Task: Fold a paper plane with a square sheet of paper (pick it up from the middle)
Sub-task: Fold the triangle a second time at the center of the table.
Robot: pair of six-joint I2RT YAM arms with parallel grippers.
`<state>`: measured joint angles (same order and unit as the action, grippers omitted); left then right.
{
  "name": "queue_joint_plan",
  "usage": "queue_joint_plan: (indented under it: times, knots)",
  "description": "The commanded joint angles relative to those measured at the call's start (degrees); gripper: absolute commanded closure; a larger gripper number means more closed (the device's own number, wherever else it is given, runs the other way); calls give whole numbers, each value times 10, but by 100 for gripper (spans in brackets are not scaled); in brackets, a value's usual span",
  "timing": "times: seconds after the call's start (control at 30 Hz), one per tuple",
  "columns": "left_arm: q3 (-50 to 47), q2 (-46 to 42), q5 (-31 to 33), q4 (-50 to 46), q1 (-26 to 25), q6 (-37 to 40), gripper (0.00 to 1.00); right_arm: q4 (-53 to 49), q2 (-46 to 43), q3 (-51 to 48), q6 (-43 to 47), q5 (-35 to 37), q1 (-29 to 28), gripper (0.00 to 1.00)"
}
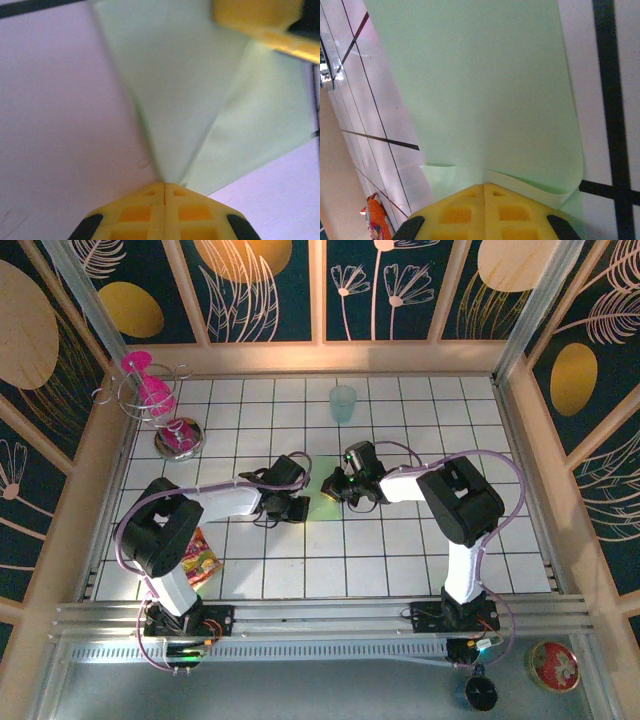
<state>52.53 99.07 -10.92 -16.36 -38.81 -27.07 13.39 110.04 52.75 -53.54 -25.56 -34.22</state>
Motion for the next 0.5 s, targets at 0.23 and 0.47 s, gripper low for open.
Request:
queue_joint_plan:
  times: [0.23,0.47]
  knots:
    - [13,-64,3,11,3,-44,100,-65,35,-13,0,40,7,100]
    - [29,4,-39,63,3,-91,100,-57,37,-12,-2,34,6,100]
